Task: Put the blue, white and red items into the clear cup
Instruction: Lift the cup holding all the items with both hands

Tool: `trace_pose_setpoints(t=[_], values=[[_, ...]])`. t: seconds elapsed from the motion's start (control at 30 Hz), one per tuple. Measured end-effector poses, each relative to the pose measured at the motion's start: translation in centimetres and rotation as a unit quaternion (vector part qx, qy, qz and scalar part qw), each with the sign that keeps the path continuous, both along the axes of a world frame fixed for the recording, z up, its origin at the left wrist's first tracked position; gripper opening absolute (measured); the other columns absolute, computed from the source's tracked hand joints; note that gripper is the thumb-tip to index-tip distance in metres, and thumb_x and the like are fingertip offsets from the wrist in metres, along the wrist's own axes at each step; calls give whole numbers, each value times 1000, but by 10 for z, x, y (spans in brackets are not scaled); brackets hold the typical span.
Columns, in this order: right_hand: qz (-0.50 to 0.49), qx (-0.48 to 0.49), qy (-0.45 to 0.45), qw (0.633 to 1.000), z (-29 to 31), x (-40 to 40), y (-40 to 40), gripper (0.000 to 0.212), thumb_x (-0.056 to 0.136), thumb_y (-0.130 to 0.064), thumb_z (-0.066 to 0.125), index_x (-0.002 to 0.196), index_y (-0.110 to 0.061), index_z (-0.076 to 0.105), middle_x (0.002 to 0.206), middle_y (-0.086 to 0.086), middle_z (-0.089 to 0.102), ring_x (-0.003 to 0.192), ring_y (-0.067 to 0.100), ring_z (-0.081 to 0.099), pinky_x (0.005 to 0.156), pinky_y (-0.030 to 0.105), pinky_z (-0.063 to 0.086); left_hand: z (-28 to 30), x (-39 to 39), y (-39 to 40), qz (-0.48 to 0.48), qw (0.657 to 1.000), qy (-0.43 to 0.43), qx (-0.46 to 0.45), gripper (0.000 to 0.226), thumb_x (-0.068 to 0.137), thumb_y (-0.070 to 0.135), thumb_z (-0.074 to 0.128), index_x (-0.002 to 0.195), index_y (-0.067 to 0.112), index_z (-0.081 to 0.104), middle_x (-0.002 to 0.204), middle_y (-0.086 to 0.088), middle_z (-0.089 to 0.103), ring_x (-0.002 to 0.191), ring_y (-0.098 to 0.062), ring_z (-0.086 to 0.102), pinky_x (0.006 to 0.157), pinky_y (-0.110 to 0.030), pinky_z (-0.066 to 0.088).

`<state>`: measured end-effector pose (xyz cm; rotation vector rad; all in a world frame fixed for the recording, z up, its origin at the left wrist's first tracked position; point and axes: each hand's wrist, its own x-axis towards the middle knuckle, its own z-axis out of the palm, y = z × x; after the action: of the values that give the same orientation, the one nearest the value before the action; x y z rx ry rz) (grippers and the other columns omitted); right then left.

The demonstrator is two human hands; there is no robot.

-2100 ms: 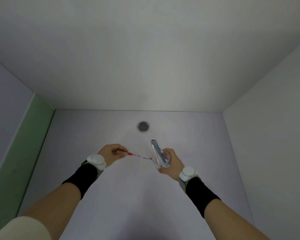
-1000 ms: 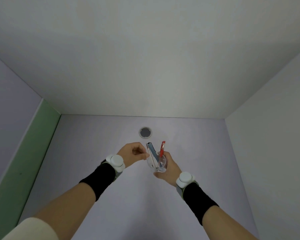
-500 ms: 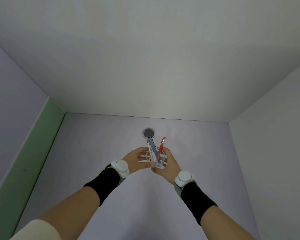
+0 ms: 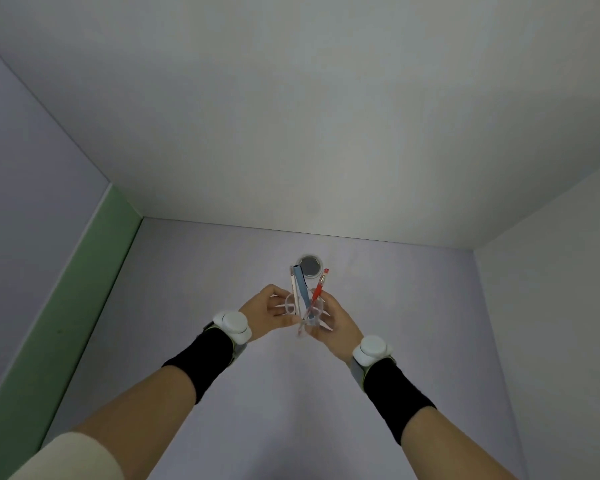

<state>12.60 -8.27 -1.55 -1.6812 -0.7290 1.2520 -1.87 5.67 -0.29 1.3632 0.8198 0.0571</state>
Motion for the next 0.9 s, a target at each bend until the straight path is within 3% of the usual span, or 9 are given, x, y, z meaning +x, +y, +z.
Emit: trace_pose_setpoints(t=[0.13, 0.27, 0.43, 0.57, 0.77, 0.9], values=[[-27, 7, 10, 1000, -5, -2, 12, 65, 83, -1, 71, 136, -27, 43, 130, 1, 58, 122, 23, 58, 89, 26, 54, 0, -6, 13, -2, 1000, -7, 17, 38, 76, 8, 77, 106, 22, 58, 107, 2, 71, 91, -3, 71, 75, -15, 56], [-53, 9, 3, 999, -10, -4, 28, 66, 80, -2, 75, 134, -23, 45, 129, -2, 58, 121, 23, 57, 99, 40, 52, -1, -8, 23, 3, 999, -4, 37, 46, 82, 7, 72, 122, 24, 56, 111, 2, 67, 89, 5, 69, 70, -8, 53], [-65, 19, -8, 998, -14, -2, 48, 63, 78, -5, 78, 132, -23, 50, 123, -9, 62, 118, 21, 60, 87, 20, 51, 0, -5, 36, 19, 999, -18, 25, 53, 87, -5, 62, 135, 12, 47, 114, -4, 60, 86, 3, 67, 69, -7, 53], [-77, 28, -15, 997, -16, 4, 66, 64, 76, -8, 80, 128, -33, 51, 116, -21, 62, 113, 15, 61, 77, 11, 51, -3, 0, 48, 55, 998, -20, 23, 43, 89, -5, 58, 129, 1, 45, 122, -9, 57, 89, -9, 64, 68, -10, 53], [-55, 27, -25, 998, -24, 7, 91, 64, 80, -12, 77, 134, -33, 51, 119, -19, 63, 112, 7, 61, 87, 15, 50, -12, 3, 68, 77, 996, -11, 40, 31, 90, 0, 60, 118, 3, 48, 126, -8, 57, 92, -10, 65, 74, -14, 55], [-58, 36, -14, 998, -32, 8, 110, 55, 85, -10, 72, 133, -27, 52, 122, -9, 64, 117, 17, 60, 97, 24, 48, -23, 4, 84, 101, 994, -9, 45, 40, 91, -3, 57, 129, 1, 49, 120, -15, 57, 94, -12, 62, 71, -6, 52]])
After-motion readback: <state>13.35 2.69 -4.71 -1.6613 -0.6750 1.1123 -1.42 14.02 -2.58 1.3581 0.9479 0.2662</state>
